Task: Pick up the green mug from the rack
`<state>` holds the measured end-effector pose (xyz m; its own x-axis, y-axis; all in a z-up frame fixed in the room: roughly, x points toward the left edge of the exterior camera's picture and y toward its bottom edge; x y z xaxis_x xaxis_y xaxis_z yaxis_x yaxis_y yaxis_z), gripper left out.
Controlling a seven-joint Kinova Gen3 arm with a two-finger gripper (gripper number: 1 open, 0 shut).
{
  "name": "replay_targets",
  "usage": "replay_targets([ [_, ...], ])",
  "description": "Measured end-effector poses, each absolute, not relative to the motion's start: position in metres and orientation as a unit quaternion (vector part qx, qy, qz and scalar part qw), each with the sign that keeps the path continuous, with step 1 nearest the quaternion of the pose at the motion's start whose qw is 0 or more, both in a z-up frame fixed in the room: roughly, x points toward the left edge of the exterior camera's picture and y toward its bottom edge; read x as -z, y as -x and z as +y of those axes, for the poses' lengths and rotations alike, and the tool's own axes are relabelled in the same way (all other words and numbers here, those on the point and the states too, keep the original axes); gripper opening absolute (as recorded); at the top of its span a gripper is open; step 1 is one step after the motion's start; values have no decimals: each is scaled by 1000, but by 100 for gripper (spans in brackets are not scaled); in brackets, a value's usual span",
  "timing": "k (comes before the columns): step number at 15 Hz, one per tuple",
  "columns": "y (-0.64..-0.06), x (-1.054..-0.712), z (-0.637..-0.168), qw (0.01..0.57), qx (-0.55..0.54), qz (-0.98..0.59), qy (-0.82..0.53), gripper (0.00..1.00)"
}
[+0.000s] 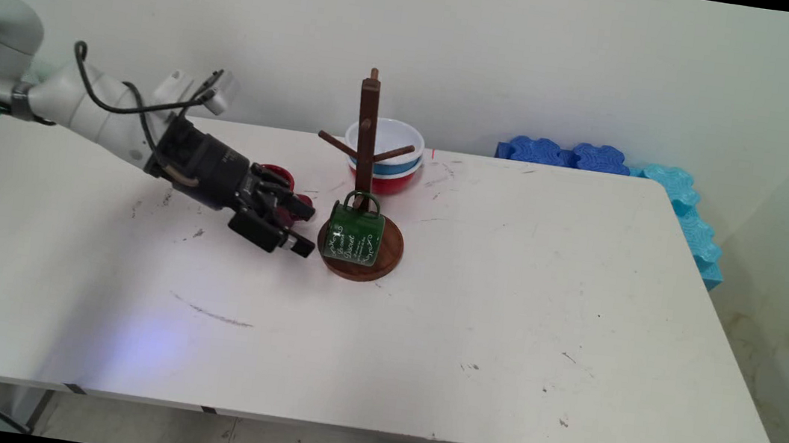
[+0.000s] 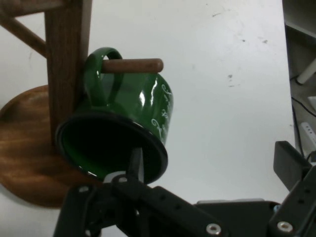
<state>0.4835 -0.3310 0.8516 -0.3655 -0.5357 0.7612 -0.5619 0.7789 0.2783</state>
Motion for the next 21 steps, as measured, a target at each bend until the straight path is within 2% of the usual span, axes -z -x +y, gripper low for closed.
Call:
replay_targets([
  [13, -470, -820, -354, 459, -10, -818, -348, 100],
  [21, -461, -812, -362, 462, -6, -814, -353, 100],
])
